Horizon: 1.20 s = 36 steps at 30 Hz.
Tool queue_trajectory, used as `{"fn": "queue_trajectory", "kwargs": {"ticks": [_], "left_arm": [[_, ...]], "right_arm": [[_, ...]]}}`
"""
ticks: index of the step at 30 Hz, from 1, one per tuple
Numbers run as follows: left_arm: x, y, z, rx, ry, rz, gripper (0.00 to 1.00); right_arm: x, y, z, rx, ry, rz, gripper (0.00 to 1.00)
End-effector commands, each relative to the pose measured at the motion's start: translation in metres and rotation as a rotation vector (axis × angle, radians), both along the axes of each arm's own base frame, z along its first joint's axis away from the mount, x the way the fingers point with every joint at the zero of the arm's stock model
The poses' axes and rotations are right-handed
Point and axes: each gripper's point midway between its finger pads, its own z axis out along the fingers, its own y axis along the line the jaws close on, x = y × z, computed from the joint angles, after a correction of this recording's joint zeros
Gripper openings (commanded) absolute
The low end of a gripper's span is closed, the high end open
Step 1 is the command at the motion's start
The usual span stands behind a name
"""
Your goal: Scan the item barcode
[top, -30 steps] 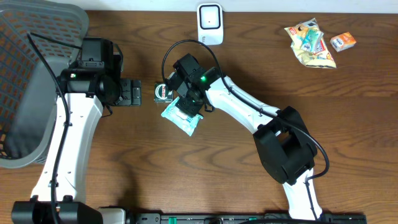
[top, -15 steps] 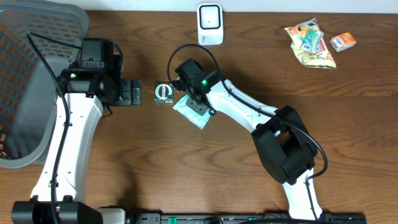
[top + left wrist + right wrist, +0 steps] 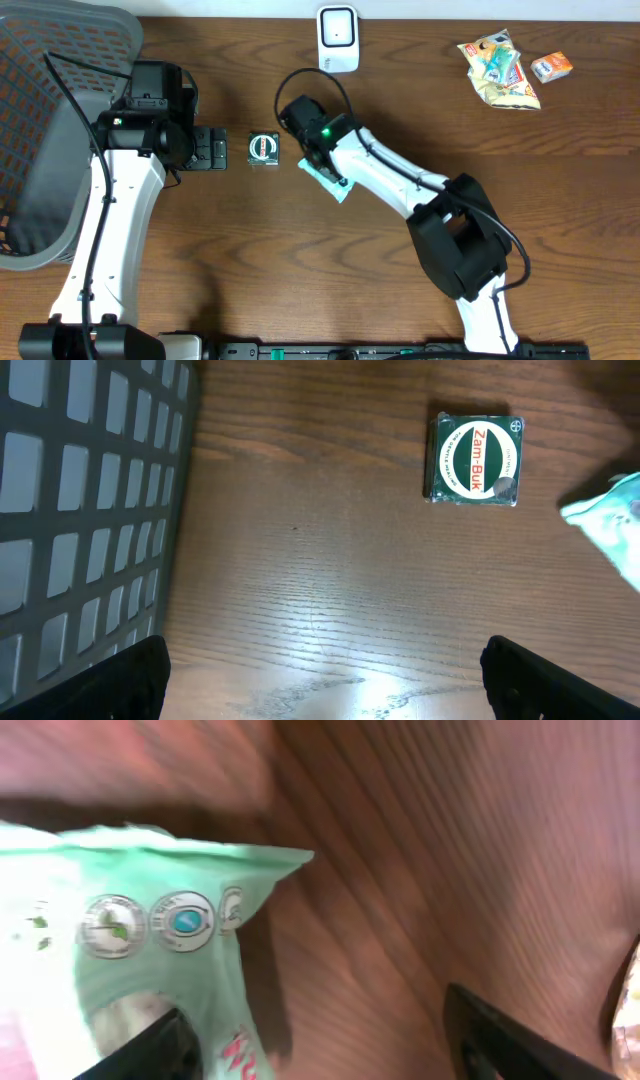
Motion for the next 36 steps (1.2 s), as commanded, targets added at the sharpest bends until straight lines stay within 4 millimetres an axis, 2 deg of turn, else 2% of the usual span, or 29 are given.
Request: {"fn": "queue_trajectory", "kwargs": {"ticks": [1, 5, 7, 11, 15, 29, 31, 34, 36], "left_arm": [[-0.001, 0.001, -0.004, 0.011, 0.013, -0.003, 0.98], [-0.001, 0.001, -0.004, 0.011, 0.013, -0.003, 0.98], [-0.001, 0.001, -0.004, 0.011, 0.013, -0.003, 0.98], [-0.001, 0.001, -0.004, 0.011, 0.013, -0.003, 0.98], [-0.001, 0.001, -0.004, 0.011, 0.013, -0.003, 0.98], [-0.001, 0.001, -0.004, 0.011, 0.013, -0.003, 0.98], [-0.001, 0.001, -0.004, 0.011, 0.013, -0.003, 0.97], [-0.001, 0.001, -0.004, 0.011, 0.013, -0.003, 0.98], [-0.001, 0.001, -0.004, 0.011, 0.013, -0.003, 0.98]], "right_arm": [[-0.009, 0.03, 0.036, 0.071, -0.059, 0.039, 0.69], [-0.025, 0.042, 0.034, 0.049, -0.046, 0.08, 0.67], [-0.034, 0.055, 0.034, 0.053, -0.044, 0.113, 0.68], [-0.048, 0.065, 0.022, 0.048, -0.018, 0.123, 0.68], [-0.053, 0.055, 0.007, 0.01, 0.005, 0.116, 0.7], [-0.041, 0.028, -0.03, -0.004, -0.053, 0.06, 0.69], [-0.039, 0.024, -0.035, 0.0, -0.057, 0.052, 0.65], [-0.036, 0.015, -0.043, 0.013, -0.051, 0.032, 0.51], [-0.036, 0.014, -0.047, 0.045, -0.017, 0.024, 0.36]]}}
